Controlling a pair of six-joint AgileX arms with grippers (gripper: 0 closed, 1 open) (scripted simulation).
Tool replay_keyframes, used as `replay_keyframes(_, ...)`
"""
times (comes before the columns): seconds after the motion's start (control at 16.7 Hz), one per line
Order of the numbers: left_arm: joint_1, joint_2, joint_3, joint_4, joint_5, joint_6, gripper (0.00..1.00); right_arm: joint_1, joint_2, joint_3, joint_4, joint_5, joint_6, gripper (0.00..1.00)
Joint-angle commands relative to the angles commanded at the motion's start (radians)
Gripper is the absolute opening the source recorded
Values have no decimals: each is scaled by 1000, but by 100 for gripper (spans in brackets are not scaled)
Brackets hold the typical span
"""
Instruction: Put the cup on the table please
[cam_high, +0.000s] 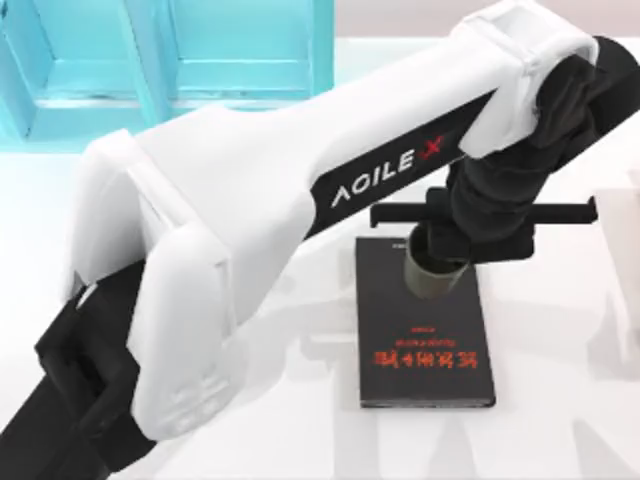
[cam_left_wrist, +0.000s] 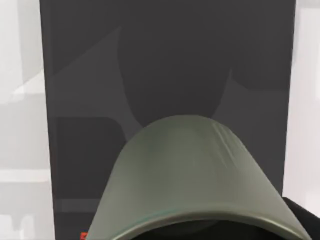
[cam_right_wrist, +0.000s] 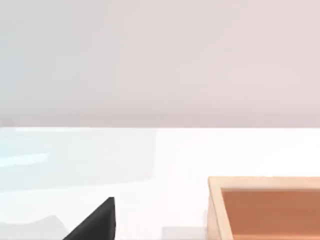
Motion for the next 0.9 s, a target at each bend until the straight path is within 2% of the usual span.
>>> replay_keyframes(0.3,39,-38,-38,13,19,32,0,0,0,0,0,0,0,100)
replay_keyframes(0.9,465,-440,-571,38,127,452,0,0,0,0,0,0,0,100)
